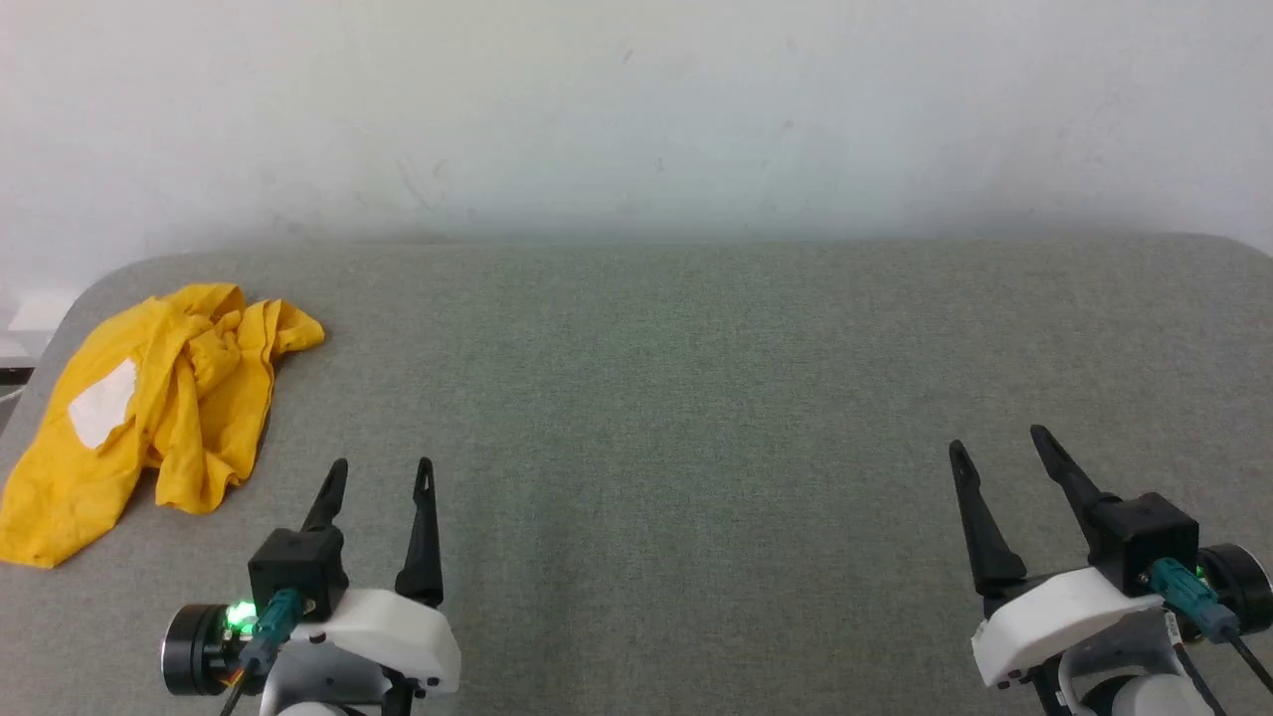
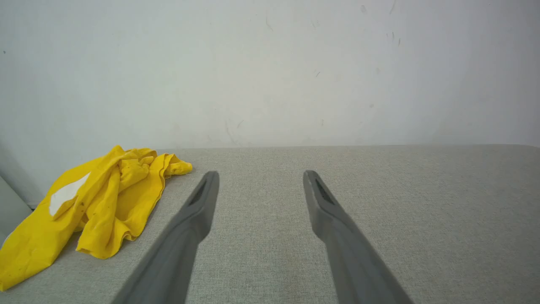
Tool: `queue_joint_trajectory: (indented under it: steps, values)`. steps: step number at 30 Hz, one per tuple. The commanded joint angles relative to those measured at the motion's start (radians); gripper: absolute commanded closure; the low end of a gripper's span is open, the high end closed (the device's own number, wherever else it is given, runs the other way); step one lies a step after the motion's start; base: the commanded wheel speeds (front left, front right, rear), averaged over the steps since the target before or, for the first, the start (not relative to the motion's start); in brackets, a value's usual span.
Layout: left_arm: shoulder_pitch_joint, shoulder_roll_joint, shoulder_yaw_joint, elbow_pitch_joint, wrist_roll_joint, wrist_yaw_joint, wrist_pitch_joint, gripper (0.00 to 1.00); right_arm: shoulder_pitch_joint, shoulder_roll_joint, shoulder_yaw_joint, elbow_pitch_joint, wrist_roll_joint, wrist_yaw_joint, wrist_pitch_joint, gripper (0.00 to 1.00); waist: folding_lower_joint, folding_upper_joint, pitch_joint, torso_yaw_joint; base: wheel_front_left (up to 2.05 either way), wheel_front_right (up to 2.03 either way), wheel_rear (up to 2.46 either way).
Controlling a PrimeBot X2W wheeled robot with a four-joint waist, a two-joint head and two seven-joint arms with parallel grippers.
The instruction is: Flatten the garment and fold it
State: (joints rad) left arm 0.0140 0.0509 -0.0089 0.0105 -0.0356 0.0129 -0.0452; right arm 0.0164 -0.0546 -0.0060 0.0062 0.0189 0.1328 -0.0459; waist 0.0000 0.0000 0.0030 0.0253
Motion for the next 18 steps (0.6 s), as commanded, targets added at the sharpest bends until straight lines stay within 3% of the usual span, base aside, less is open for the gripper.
queue_joint_trajectory:
  steps: [1,18]
  values:
    - [0.008,0.000,-0.001,0.002,-0.006,0.009,-0.009,0.00,0.003,0.001,-0.001,-0.008,0.003,0.000,-0.009,0.00,0.0000,0.0000,0.000,0.007,0.00,0.00,0.00]
    - [0.023,0.000,-0.008,-0.001,-0.028,0.027,-0.045,0.00,0.008,0.002,0.005,-0.019,0.015,-0.001,-0.044,0.00,0.0000,0.0000,-0.002,0.094,0.00,0.00,0.00]
